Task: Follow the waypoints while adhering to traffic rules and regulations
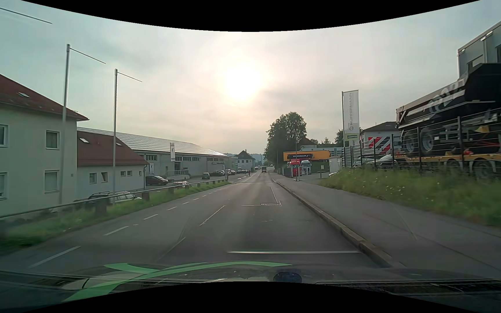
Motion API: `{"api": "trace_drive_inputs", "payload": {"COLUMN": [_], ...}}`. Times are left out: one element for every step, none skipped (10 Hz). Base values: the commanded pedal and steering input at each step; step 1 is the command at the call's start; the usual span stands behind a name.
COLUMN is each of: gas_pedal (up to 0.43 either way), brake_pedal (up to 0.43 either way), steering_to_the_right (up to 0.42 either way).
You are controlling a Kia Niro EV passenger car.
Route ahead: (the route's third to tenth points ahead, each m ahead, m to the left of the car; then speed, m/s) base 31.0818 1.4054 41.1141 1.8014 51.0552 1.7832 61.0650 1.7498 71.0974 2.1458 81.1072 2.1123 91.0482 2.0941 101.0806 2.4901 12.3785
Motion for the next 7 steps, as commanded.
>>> {"api": "trace_drive_inputs", "payload": {"gas_pedal": [0.11, 0.11, 0.11, 0.11, 0.11, 0.11, 0.11], "brake_pedal": [0.0, 0.0, 0.0, 0.0, 0.0, 0.0, 0.0], "steering_to_the_right": [-0.003, -0.003, -0.004, -0.003, -0.003, -0.003, -0.003]}}
